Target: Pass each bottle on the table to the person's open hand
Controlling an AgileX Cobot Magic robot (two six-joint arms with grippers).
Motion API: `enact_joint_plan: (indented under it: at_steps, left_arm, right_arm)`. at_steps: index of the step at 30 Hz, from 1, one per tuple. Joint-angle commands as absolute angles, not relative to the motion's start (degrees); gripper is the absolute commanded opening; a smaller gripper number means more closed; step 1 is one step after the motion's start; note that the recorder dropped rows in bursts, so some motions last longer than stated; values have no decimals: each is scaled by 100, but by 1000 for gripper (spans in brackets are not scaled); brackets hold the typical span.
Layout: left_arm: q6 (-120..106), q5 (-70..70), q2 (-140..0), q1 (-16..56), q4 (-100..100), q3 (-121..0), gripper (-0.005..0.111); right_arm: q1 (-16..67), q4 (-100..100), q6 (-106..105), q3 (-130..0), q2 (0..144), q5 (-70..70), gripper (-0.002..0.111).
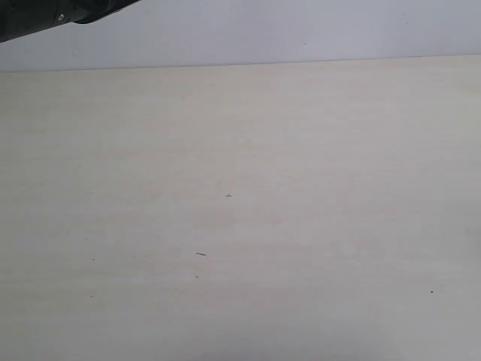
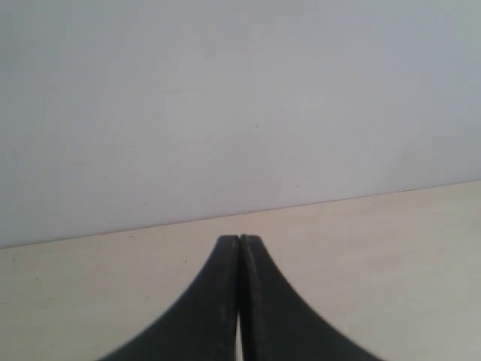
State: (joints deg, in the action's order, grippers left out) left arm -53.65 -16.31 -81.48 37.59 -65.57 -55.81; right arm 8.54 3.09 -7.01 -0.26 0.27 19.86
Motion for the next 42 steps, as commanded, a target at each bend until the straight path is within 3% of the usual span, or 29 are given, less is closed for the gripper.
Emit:
enact_joint_plan:
  at_steps: [1,42]
  left_arm:
    - [-5397,-1623,-8158,3762,-6546,-5554,0]
    - [-5682,-1913,-7889,3762,-6174,-5543,0]
  right_arm:
    - [834,290,-735,0,0,1967,0]
    - [834,290,-735,0,0,1966,0]
